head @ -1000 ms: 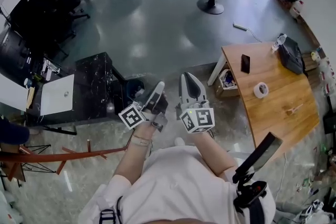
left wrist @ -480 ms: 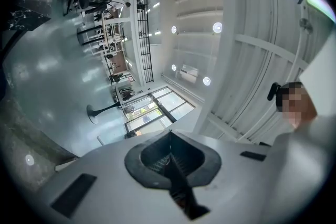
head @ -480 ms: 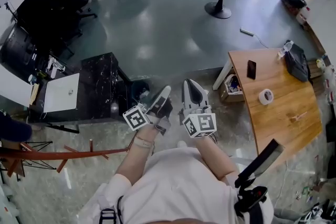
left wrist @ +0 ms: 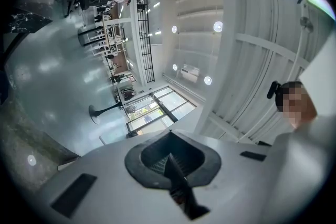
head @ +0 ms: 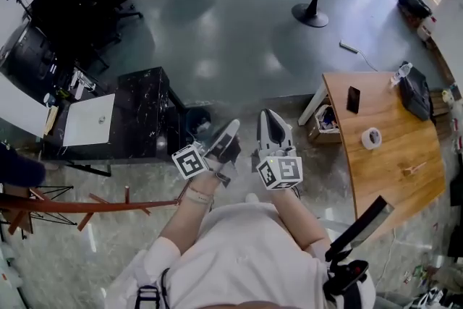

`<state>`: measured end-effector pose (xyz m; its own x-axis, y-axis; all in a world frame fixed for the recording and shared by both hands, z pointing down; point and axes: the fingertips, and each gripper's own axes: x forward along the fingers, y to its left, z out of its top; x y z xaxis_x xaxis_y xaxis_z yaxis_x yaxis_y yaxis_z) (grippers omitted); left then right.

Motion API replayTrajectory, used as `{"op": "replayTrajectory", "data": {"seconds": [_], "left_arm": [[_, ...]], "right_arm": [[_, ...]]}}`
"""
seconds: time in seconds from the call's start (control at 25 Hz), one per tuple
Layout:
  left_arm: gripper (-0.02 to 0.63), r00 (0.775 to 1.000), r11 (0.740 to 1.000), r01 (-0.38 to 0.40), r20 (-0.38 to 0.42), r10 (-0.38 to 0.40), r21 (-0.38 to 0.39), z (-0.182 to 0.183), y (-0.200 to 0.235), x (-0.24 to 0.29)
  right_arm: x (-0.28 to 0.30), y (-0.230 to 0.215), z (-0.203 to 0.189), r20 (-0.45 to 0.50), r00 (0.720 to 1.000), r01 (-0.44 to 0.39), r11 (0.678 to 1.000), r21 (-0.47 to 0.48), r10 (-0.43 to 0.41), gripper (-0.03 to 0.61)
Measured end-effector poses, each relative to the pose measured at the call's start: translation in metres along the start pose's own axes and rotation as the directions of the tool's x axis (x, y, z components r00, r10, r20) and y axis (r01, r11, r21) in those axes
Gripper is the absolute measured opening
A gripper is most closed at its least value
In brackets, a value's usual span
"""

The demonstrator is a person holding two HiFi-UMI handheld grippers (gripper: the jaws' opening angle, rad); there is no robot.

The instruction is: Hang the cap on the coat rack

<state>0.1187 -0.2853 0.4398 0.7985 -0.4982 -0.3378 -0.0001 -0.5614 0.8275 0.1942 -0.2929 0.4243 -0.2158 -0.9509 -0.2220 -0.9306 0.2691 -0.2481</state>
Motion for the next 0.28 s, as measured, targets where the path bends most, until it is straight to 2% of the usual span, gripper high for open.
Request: {"op": "replayTrajectory", "data": {"seconds": [0.28], "left_arm": [[0.008, 1.000, 1.000, -0.004, 0.005, 0.004, -0.028, -0.0022, 0.0058, 0.0054]], "right_arm": [[0.0023, -0.0072, -0.0003, 0.003, 1.000, 0.000, 1.000, 0.004, 0.000, 0.034]]}}
